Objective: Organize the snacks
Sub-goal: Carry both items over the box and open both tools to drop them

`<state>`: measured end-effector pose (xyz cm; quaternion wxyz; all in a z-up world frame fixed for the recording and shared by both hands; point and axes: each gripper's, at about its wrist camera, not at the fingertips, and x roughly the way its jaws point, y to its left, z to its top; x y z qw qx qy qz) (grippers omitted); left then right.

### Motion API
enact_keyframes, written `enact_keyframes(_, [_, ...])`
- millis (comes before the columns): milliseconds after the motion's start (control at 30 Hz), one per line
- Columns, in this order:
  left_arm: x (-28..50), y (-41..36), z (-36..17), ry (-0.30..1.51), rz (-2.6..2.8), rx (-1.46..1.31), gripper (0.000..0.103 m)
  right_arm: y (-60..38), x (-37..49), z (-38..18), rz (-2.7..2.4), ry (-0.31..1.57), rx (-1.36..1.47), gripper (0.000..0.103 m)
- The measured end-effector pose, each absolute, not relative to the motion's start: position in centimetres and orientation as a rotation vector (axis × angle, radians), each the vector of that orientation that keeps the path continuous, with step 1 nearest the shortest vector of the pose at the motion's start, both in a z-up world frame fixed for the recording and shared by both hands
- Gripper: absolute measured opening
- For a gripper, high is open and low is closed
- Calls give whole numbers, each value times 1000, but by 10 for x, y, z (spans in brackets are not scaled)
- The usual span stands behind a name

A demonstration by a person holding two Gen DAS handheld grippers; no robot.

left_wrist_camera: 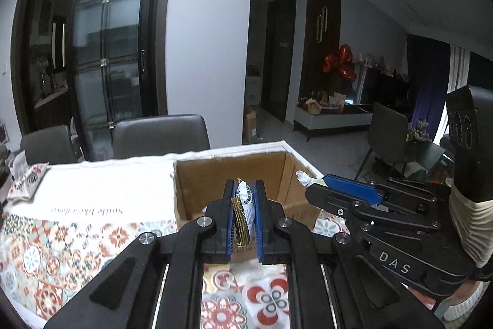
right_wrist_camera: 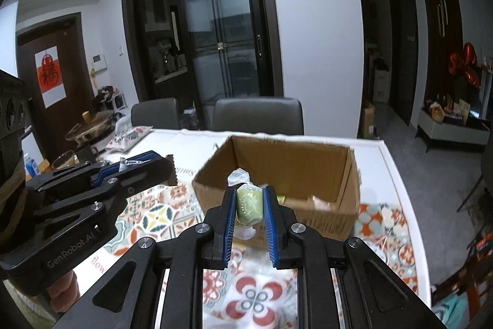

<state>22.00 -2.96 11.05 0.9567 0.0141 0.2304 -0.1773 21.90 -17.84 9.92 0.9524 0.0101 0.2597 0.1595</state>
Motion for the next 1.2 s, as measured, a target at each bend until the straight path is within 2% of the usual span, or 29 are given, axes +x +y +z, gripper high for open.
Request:
enact_keyframes(400, [270,-40,127,498,-361,56,12,-185,271,117,298,550,-5,19])
enact_keyframes(933, [354,-53,90,667,-323,80,13,-191,337,82,262,670,-17,19])
enact_keyframes(967, [357,-54,88,673,-314,84,14,-191,340,80,256,678,-20,19])
enact_keyframes(1000, [359,-54,87,682,-308,87,23,-190,341,78,254,682,-21,19])
enact_keyframes(1067, [359,-52,85,691,-296,81,33,-192,344,76,238,697,-23,21])
enact_keyframes(1167, [350,-50,83,694,-264,97,34,-193,340,76,220,695,-31,38])
enact_keyframes(1200, [345,-49,83,691,-251,102,36,-194,336,76,215,688,-39,39])
